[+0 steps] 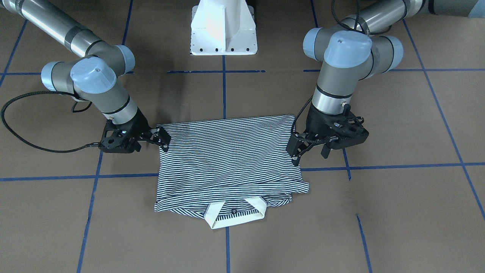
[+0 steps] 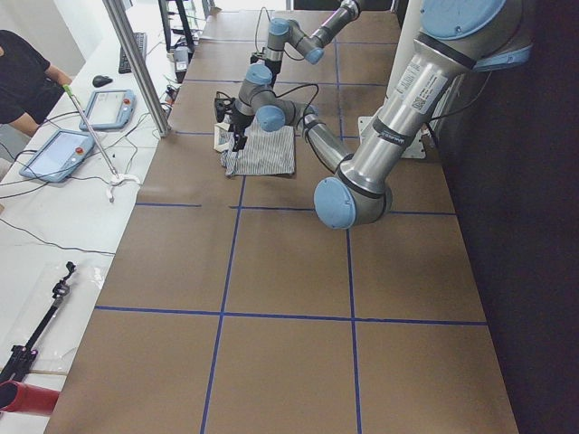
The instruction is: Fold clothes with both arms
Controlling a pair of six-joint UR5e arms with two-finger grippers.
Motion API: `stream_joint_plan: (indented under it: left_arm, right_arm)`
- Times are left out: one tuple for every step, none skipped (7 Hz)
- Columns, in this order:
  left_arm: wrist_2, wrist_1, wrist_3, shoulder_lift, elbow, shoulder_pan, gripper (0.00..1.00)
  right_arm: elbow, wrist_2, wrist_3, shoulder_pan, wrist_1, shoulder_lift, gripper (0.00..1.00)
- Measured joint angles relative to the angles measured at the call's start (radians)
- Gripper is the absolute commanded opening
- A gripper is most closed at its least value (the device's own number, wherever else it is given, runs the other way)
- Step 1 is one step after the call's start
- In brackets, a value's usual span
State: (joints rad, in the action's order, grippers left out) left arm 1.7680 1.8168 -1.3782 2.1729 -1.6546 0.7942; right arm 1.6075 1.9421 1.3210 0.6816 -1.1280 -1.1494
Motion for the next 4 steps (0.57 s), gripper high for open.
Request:
stream_joint_plan:
  left_arm:
    - [0.001,-0.018,-0.003,-0.001,-0.022,-0.001,1.0]
    - [0.002,-0.024,-0.004,-0.002,-0.03,-0.002,1.0]
    - [0.002,-0.026,-0.006,-0.002,-0.033,-0.002,1.0]
    - [0.002,-0.027,-0.006,-0.002,-0.035,-0.003,1.0]
  right_arm:
    - [0.057,-0.014,0.006,-0.038,-0.065,-0.019,1.0]
    - [0.074,-0.033,0.008,-0.075,-0.101,-0.02,1.0]
    - [0.07,-0.049,0.007,-0.099,-0.115,-0.017,0.94]
    - [0.065,-0.056,0.007,-0.109,-0.12,-0.015,0.76]
